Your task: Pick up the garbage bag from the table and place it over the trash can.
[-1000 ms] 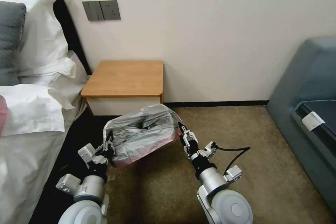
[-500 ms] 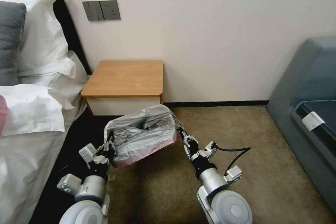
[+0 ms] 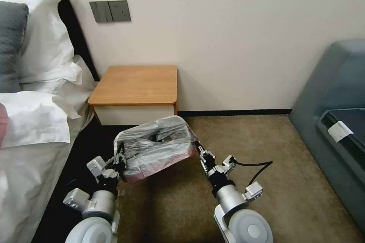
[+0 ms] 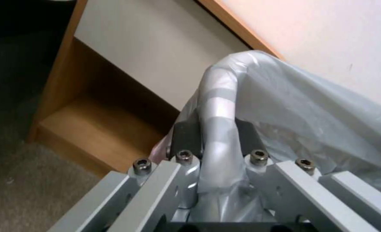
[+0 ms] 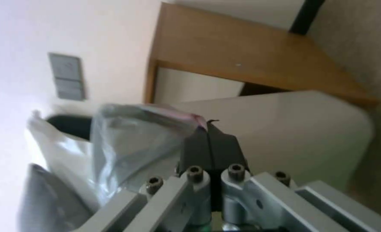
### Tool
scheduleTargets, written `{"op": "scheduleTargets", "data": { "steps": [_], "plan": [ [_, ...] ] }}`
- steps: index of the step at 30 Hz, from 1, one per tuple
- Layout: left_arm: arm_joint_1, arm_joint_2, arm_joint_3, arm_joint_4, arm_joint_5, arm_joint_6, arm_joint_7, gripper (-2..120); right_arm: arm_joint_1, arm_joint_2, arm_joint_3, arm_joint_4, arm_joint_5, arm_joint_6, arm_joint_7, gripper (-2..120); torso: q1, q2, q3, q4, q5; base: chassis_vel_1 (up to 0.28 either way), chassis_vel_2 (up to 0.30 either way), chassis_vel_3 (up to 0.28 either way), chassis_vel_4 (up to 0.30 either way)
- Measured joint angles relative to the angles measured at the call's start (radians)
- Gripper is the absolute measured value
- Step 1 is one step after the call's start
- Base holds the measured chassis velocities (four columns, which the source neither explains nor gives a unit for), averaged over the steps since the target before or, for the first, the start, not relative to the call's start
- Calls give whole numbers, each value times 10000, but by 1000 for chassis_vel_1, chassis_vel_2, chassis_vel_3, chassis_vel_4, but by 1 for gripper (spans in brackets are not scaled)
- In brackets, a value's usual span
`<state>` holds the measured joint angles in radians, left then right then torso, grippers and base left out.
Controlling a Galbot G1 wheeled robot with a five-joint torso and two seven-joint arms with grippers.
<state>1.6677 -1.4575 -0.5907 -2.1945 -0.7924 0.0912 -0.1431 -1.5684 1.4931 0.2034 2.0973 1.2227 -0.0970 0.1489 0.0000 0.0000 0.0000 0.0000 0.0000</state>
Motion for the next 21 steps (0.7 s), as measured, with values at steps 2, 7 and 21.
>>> {"op": "scheduleTargets", "data": {
  "steps": [2,7,21],
  "plan": [
    [7,10,-2,-14,-8,3,0,7,20,-42,-32,-219,-493,56,-101,0,0,0,0,0,0,0,0,0,0],
    [50,12,3,-97,-14,15,18,7,250,-86,-68,-791,-1380,327,-377,0,0,0,0,0,0,0,0,0,0],
    [190,-30,84,-334,-41,41,113,7,793,13,-200,-1835,-2784,806,-933,0,0,0,0,1,0,0,0,0,0]
  ]
}}
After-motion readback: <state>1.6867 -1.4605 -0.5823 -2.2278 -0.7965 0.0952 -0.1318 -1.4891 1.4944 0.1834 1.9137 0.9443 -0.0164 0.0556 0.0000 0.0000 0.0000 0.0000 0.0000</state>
